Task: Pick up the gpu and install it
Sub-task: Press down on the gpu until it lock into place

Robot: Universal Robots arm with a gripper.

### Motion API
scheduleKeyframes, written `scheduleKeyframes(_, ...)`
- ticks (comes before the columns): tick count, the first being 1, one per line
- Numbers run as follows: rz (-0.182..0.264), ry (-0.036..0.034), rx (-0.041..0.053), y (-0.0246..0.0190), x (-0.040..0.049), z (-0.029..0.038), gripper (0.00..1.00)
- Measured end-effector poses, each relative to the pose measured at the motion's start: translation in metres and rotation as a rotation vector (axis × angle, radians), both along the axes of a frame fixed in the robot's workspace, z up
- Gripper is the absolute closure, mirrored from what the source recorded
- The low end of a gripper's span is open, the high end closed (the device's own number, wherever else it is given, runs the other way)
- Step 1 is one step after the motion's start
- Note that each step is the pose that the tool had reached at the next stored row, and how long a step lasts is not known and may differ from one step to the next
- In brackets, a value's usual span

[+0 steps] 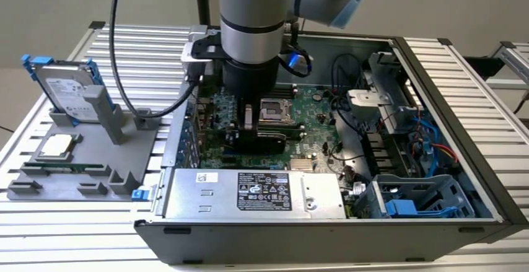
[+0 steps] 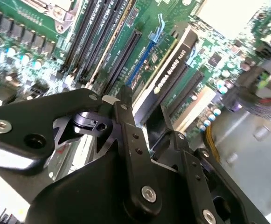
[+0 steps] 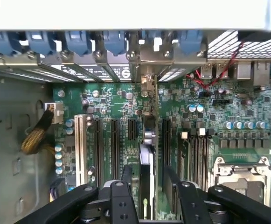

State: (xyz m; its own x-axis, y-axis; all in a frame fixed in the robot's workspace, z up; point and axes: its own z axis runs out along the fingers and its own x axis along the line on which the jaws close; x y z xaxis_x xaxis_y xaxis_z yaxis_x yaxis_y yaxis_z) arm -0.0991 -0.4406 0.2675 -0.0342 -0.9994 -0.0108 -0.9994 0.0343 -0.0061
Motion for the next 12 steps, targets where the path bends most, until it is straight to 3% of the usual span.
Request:
scheduleKeyframes(4, 0.0, -0.0001, 0.0001, 0.0, 0.0, 0.0171, 0.0)
scheduleKeyframes(6, 0.0, -0.0003, 0.0003, 0.0, 0.0, 0.0172, 0.0)
scheduleKeyframes(7, 0.0, -0.0002, 0.0002, 0.0, 0.0001, 0.0173, 1.0)
scheduleKeyframes(12, 0.0, -0.0001, 0.0001, -0.0002, 0.0, 0.0173, 1.0)
